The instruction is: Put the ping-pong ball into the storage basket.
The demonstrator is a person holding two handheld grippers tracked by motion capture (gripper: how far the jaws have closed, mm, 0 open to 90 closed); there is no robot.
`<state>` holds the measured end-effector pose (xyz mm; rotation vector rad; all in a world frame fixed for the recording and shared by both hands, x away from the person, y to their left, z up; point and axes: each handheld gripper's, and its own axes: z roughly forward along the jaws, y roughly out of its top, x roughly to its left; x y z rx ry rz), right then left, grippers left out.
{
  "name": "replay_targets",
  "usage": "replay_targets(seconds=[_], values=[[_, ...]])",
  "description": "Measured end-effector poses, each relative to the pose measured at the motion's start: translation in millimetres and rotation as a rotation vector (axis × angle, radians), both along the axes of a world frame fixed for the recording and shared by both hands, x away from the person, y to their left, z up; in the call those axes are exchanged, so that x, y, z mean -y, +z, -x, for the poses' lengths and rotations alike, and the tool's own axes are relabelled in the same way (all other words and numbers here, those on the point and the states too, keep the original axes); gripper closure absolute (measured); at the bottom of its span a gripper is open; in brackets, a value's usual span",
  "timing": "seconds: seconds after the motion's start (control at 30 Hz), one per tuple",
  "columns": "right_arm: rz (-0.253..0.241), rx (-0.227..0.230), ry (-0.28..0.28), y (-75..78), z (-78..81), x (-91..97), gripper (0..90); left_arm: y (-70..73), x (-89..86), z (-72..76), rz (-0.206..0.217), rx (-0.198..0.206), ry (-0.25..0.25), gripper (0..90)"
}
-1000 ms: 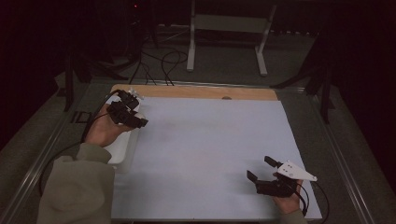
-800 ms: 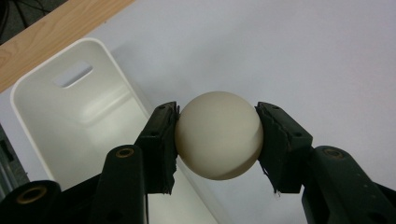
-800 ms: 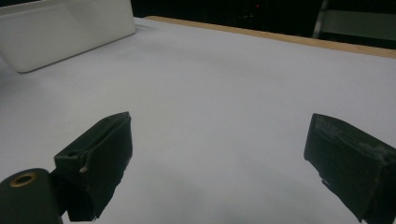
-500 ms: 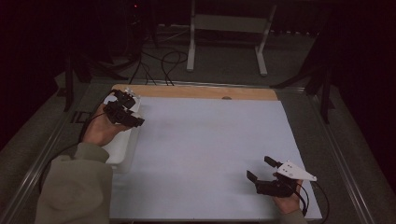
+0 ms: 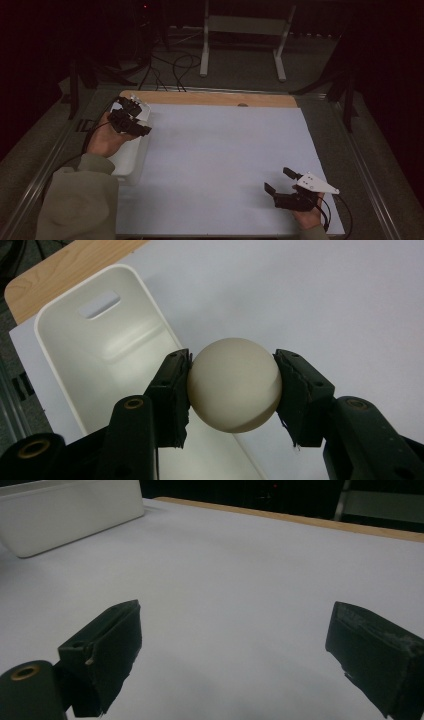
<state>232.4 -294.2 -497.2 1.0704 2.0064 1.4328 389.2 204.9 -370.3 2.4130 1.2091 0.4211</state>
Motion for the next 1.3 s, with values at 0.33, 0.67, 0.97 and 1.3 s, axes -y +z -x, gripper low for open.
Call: replay_targets(seconds=[0.33, 0.67, 0.97, 1.3], values=[[0.002, 0.001, 0.001, 0.1, 0.1, -0.2, 7.1, -3.6, -4.0, 1.1, -0.015, -0.008, 0.001, 51.4], [0.003, 0.001, 0.001, 0.2, 0.2, -0.1, 7.1, -5.1, -8.0, 1.7, -0.015, -0.008, 0.003, 51.4], [0.004, 0.002, -0.001, 0.3, 0.2, -0.2, 7.1, -7.6, -12.6, 1.9, -0.018, -0.013, 0.002, 51.4], [0.006, -0.002, 0.000, 0.0, 0.1, -0.8, 7.1, -11.6, -20.2, 2.4, -0.025, -0.024, 0.013, 51.4]])
